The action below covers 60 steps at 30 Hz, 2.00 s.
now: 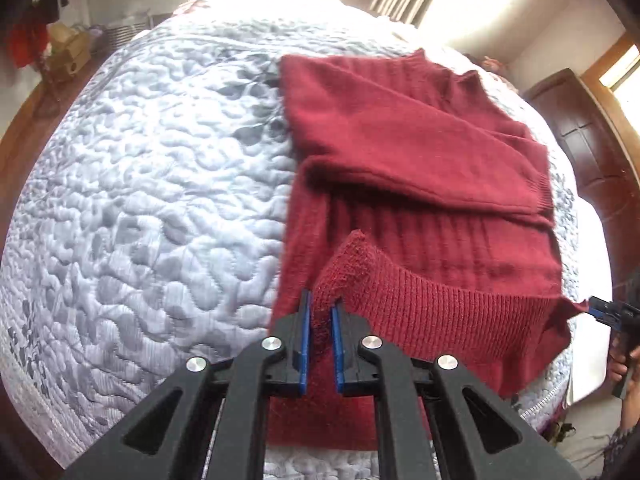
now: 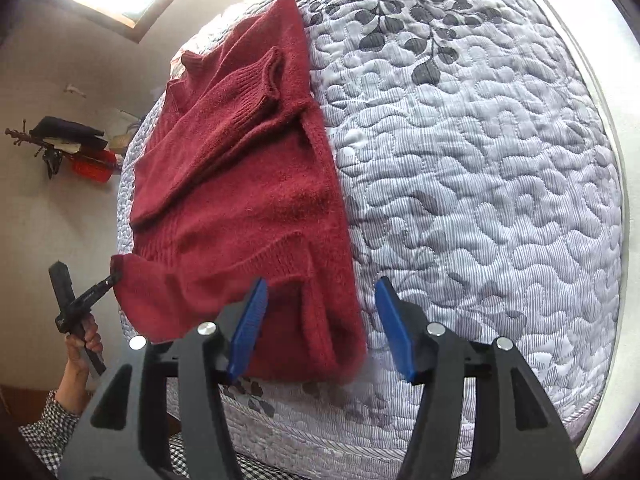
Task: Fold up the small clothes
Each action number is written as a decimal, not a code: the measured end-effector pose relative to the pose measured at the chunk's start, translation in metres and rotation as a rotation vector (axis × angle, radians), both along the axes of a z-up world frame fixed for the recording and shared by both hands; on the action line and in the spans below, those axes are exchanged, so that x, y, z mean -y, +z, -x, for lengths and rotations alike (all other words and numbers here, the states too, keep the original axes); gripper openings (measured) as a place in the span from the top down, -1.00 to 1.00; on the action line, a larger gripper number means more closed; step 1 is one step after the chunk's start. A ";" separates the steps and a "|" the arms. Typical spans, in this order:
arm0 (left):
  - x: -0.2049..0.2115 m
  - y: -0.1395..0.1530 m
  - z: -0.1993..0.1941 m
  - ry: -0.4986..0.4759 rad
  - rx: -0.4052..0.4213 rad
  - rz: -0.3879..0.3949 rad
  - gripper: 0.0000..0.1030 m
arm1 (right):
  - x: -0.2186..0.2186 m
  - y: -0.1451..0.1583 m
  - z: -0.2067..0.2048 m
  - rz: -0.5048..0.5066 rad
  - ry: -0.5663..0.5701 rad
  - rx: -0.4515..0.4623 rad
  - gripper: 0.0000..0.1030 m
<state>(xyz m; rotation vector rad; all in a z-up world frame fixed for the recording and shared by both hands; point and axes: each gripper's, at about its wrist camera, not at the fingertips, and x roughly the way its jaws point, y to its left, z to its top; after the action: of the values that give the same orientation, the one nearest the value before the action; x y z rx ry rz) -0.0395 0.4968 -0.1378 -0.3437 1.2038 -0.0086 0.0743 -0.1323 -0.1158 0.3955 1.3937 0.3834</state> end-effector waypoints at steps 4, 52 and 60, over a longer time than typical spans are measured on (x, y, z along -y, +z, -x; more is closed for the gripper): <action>0.007 -0.012 -0.006 -0.007 -0.027 -0.025 0.84 | -0.016 -0.003 -0.001 -0.015 0.095 0.004 -0.14; 0.057 -0.034 -0.058 -0.076 -0.054 -0.040 0.04 | -0.056 -0.041 -0.037 0.083 0.261 -0.015 0.17; 0.080 -0.037 -0.067 -0.117 -0.066 -0.107 0.63 | -0.086 -0.039 -0.037 0.183 0.363 0.029 0.87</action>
<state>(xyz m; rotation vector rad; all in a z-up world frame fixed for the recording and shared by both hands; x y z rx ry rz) 0.0278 0.4170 -0.1752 -0.1809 1.2827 -0.0342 0.1116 -0.0461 -0.1543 -0.0157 1.4591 0.5496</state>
